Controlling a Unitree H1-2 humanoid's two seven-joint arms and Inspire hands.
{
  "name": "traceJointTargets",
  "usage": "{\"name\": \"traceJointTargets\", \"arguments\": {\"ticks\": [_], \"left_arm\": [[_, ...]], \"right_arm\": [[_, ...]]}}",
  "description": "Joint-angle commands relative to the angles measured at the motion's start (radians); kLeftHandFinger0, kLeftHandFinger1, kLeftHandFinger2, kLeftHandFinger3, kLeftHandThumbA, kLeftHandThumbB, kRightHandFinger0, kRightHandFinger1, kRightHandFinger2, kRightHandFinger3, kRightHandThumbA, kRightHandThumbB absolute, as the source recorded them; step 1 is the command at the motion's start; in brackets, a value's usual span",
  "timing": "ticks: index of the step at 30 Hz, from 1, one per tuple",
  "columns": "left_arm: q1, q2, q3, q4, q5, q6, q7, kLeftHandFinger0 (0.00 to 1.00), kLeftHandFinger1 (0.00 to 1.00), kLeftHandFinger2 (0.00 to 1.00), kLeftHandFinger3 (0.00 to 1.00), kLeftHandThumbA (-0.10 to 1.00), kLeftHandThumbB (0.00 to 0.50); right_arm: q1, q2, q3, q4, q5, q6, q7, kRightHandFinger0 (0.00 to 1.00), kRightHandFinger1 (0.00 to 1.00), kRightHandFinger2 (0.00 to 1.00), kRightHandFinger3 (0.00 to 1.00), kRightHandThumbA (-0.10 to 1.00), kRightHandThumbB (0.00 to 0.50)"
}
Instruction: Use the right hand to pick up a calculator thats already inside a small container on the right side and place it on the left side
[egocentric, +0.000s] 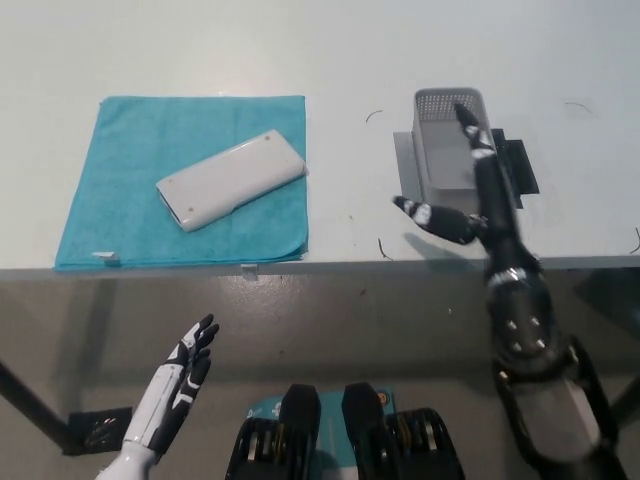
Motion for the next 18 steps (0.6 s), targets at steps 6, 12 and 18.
{"name": "traceJointTargets", "arguments": {"ticks": [6,12,18], "left_arm": [[-0.145,0.009,0.017,0.014,-0.012,-0.047,0.016,1.0,1.0,1.0,1.0,1.0,0.026],[-0.161,0.008,0.016,0.03,-0.01,-0.067,0.02,1.0,1.0,1.0,1.0,1.0,0.007],[-0.166,0.006,0.021,0.022,-0.023,-0.047,0.015,1.0,1.0,1.0,1.0,1.0,0.01]], "right_arm": [[0.231,-0.118,-0.009,-0.951,0.072,-0.296,0.042,1.0,1.0,1.0,1.0,1.0,0.392],[0.412,-0.111,0.019,-0.805,0.097,-0.399,0.009,1.0,1.0,1.0,1.0,1.0,0.332],[0.473,-0.089,0.026,-0.595,0.083,-0.433,-0.007,1.0,1.0,1.0,1.0,1.0,0.306]]}}
